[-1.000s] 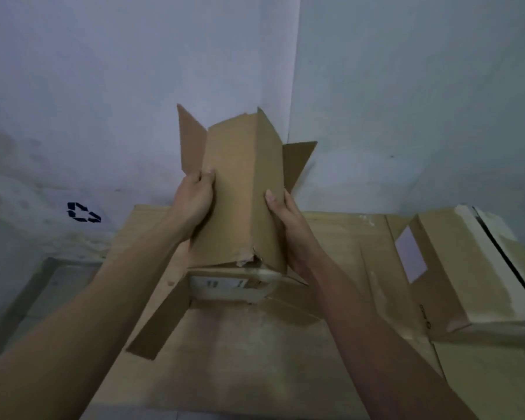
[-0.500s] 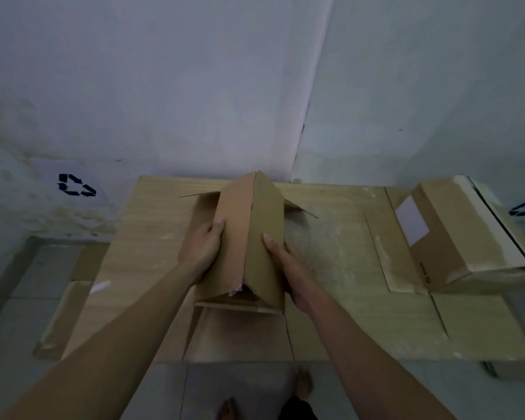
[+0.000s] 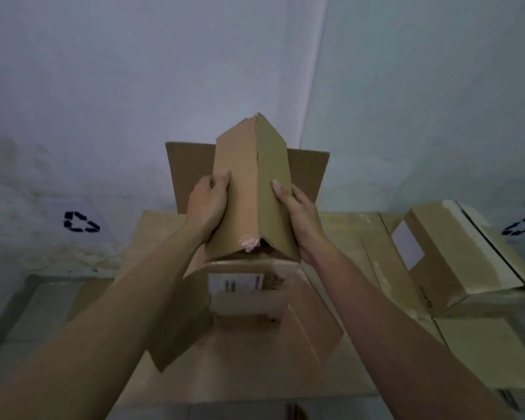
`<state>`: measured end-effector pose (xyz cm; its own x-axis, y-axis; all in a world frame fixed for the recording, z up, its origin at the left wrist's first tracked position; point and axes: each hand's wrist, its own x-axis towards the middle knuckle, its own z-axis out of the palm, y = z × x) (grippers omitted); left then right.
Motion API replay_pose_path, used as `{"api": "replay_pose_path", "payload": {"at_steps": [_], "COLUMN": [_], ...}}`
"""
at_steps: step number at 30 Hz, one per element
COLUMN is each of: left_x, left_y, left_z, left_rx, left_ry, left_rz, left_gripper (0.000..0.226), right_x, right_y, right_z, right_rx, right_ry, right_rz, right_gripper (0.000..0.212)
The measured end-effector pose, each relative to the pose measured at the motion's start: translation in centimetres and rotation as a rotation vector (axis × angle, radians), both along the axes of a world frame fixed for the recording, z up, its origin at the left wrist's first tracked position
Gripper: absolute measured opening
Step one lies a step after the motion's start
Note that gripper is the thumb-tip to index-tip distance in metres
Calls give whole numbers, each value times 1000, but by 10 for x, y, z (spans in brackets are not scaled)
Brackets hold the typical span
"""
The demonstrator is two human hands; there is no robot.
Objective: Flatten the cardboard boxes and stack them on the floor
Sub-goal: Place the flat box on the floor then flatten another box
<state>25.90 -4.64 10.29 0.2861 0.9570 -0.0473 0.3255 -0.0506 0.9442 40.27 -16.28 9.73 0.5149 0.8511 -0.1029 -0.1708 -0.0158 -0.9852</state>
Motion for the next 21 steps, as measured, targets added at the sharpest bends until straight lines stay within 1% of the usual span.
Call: {"api": "replay_pose_path", "payload": {"at_steps": [3, 5, 7, 9, 11, 13, 15, 16, 17, 19, 21], "left_x": [7, 8, 5, 0, -4, -6, -3, -2, -2, -2, -1], "left_y": [6, 3, -3, -10, -22, -38, -46, -47, -46, -43, -42], "left_z": [15, 10, -5, -21, -38, -51, -63, -68, -71, -74, -76], "left_rx": [6, -4, -51, -133, -258, -371, -423, -432, -434, -431, -451], "left_ry": [-9, 20, 70, 103, 99, 95, 68, 43, 25, 5, -32], "left_rz": [10, 18, -10, -63, -105, -152, -186, -165, -128, -74, -112], "left_gripper": [60, 64, 72, 82, 91, 98, 99, 97, 92, 83, 85], "right_x": [7, 8, 9, 9, 4, 0, -5, -8, -10, -6, -2], "right_y": [6, 3, -4, -12, -20, -26, -31, -32, -33, -30, -28], "right_z": [16, 14, 1, -19, -39, -57, -67, -66, -63, -62, -55], "right_rx": [30, 27, -20, -113, -239, -336, -379, -400, -416, -428, -421], "right_ry": [7, 1, -11, -38, -56, -39, -24, -41, -62, -71, -83], "right_rz": [11, 24, 35, 34, 37, 89, 158, 182, 202, 201, 183], "right_gripper": [57, 54, 59, 75, 99, 117, 130, 135, 136, 129, 121]}}
